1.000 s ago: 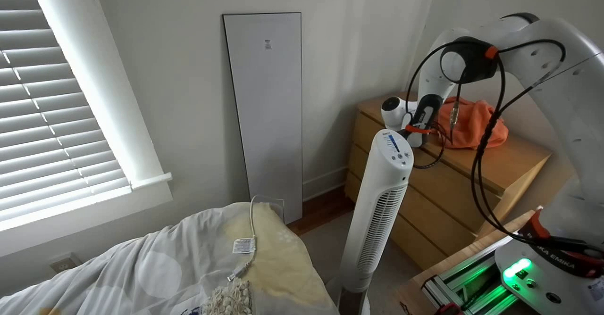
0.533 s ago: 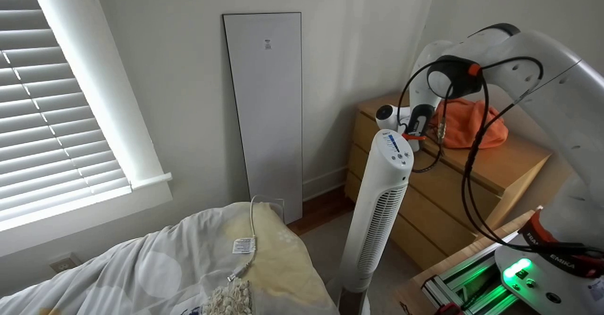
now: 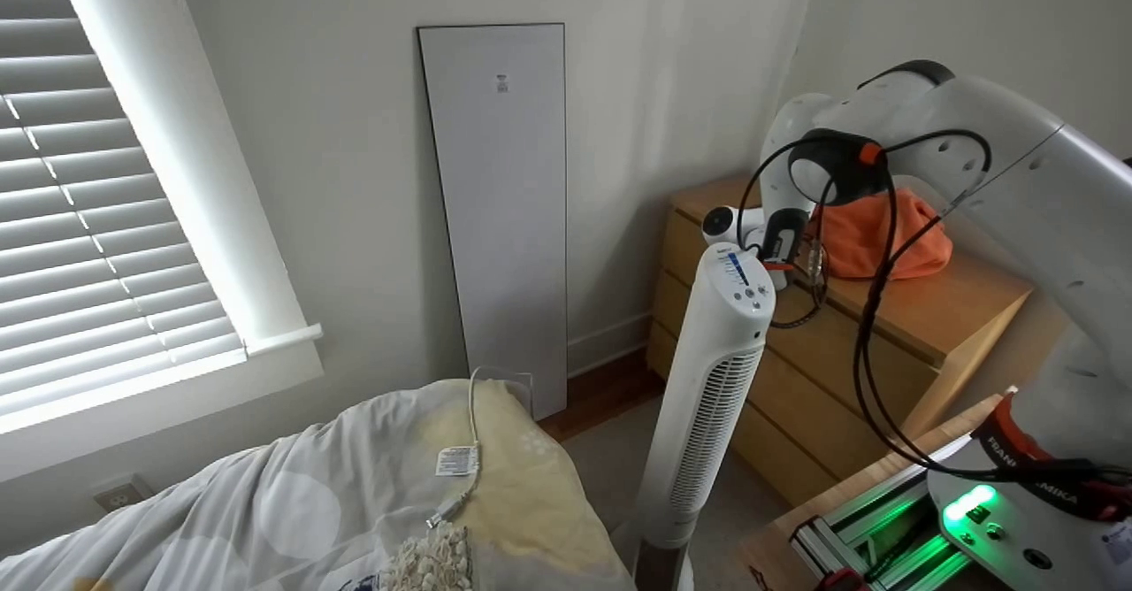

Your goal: Open the top drawer on the right

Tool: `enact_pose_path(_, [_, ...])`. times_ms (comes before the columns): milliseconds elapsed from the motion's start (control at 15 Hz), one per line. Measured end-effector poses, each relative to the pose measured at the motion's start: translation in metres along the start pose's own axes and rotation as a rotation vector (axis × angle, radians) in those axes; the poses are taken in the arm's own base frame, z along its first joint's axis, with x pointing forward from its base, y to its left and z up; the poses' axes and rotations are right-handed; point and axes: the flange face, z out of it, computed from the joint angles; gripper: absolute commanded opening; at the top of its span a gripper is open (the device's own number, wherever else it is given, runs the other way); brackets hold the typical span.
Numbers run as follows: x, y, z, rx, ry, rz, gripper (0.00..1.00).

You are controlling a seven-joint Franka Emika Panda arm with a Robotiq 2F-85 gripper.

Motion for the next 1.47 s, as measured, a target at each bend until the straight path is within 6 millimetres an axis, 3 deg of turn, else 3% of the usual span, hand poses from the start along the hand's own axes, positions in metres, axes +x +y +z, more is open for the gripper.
enact_pose_path(1467, [-0.014, -0.025, 0.016, -0.177, -0.059, -0.046, 1.00])
